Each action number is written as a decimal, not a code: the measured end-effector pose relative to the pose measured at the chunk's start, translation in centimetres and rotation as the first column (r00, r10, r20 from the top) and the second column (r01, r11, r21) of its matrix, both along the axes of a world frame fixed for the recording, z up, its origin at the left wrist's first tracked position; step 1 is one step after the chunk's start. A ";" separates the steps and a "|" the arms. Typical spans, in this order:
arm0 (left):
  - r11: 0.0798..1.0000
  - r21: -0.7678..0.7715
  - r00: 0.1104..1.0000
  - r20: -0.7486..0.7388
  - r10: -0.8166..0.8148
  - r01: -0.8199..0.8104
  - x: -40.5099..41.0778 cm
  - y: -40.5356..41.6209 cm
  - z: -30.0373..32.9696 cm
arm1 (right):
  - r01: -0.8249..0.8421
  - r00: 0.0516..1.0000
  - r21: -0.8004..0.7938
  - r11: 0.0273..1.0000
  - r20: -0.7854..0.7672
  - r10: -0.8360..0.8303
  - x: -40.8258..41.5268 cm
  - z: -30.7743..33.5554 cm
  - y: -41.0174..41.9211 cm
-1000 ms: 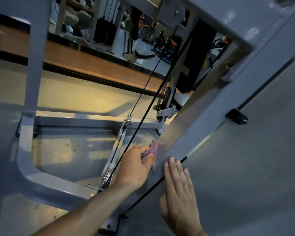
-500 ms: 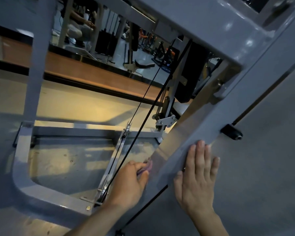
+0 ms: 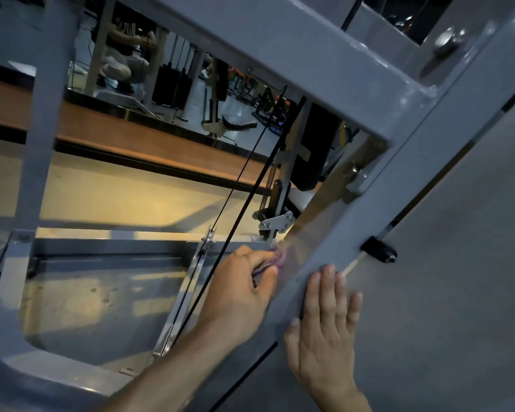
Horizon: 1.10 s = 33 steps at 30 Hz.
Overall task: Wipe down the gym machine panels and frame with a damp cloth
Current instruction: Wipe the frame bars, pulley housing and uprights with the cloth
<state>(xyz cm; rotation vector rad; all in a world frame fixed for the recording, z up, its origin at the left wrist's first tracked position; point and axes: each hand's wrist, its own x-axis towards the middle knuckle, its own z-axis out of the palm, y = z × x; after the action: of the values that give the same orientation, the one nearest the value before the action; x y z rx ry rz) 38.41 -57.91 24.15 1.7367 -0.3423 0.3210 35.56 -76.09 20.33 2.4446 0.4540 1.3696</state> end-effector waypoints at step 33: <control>0.958 -0.260 0.969 0.241 -0.059 0.123 6.5 -1.5 14.3 | 0.089 0.996 -0.013 0.996 0.033 -0.089 0.2 0.0 0.2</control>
<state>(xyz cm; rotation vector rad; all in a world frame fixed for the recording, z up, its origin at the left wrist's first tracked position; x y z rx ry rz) 44.90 -59.42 38.42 1.4097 -0.5213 0.4823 35.76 -75.93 20.34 2.3970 0.3421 1.3619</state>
